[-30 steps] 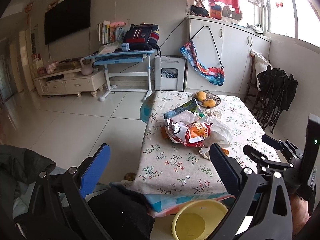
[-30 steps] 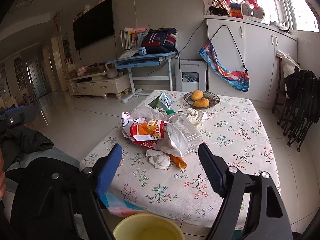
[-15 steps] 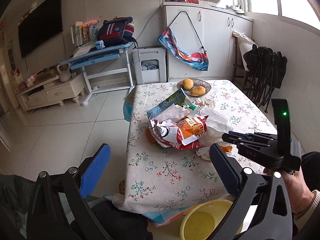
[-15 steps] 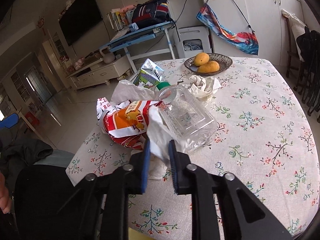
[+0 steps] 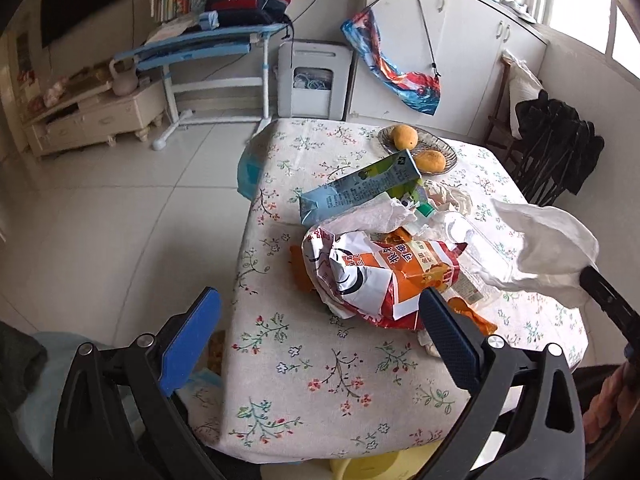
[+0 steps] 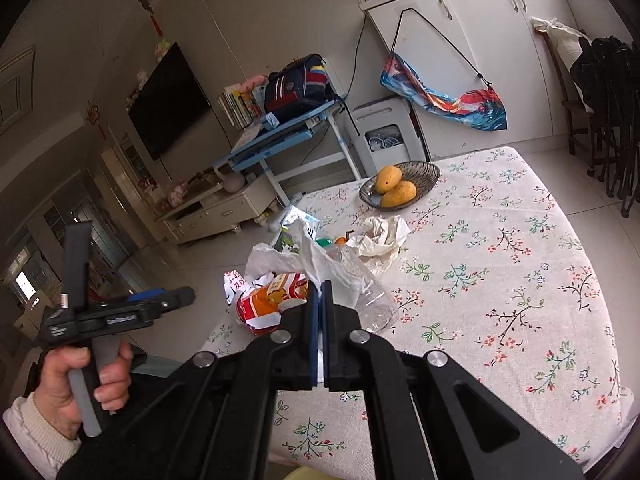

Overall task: Collect trash
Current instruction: 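Reach the left tool to the red-and-white chip bag and close on it, then carry the chip bag down to the yellow basin and open the left tool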

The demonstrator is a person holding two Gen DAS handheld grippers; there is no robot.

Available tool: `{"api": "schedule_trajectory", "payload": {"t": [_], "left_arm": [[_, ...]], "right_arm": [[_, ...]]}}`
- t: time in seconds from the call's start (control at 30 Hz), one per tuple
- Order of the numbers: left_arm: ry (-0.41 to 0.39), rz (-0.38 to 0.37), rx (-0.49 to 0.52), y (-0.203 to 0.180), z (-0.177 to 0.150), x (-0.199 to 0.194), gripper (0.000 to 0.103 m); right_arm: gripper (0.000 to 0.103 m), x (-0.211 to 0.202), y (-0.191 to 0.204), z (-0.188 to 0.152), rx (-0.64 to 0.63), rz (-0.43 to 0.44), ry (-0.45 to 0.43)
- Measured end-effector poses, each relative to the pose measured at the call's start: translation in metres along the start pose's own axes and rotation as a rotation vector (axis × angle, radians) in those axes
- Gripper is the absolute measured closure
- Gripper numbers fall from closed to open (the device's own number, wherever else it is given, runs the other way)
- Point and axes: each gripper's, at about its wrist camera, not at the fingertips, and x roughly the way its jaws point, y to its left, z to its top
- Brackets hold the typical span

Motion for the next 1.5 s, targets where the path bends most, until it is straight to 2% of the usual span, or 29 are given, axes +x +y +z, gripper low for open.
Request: {"api": "schedule_trajectory", "payload": {"t": [0.13, 0.17, 0.23, 0.33, 0.37, 0.4, 0.5, 0.8, 1.0, 1.1, 1.23, 1.4, 1.5], "left_arm": [[0.042, -0.002, -0.102, 0.006, 0.005, 0.037, 0.007], [0.049, -0.004, -0.117, 0.005, 0.006, 0.043, 0.010], [0.055, -0.003, -0.128, 0.002, 0.009, 0.053, 0.022], [0.105, -0.016, -0.138, -0.001, 0.010, 0.071, 0.049], [0.121, -0.032, -0.147, -0.001, 0.010, 0.076, 0.070], [0.129, -0.037, -0.153, 0.000, 0.011, 0.078, 0.079], [0.098, -0.067, -0.162, 0.000, 0.011, 0.069, 0.086], [-0.060, -0.099, -0.152, 0.007, 0.011, -0.003, 0.089], [-0.146, -0.099, -0.103, 0.005, 0.007, -0.054, 0.089], [-0.178, -0.097, -0.086, 0.005, 0.004, -0.075, 0.089], [-0.201, -0.095, -0.062, 0.004, -0.002, -0.095, 0.088], [-0.210, -0.107, -0.043, 0.002, -0.015, -0.112, 0.088], [-0.206, -0.109, -0.025, -0.002, -0.026, -0.116, 0.088]], "right_arm": [[0.101, -0.007, -0.004, -0.001, 0.022, 0.016, -0.013], [0.101, -0.007, -0.005, -0.001, 0.024, 0.017, -0.011], [0.101, -0.004, -0.007, -0.001, 0.029, 0.018, -0.008], [0.101, -0.002, -0.011, -0.002, 0.042, 0.023, -0.001], [0.101, -0.002, -0.012, -0.003, 0.046, 0.026, 0.001], [0.101, 0.000, -0.012, -0.003, 0.046, 0.027, 0.003], [0.101, -0.003, -0.010, -0.003, 0.041, 0.032, -0.001], [0.101, -0.022, 0.001, -0.005, 0.017, 0.068, -0.025], [0.101, -0.036, 0.019, -0.017, -0.029, 0.110, 0.023], [0.101, -0.038, 0.032, -0.033, -0.071, 0.131, 0.108], [0.101, -0.034, 0.049, -0.068, -0.130, 0.145, 0.278], [0.101, -0.025, 0.057, -0.113, -0.183, 0.102, 0.452], [0.101, -0.016, 0.055, -0.131, -0.192, 0.070, 0.522]]}}
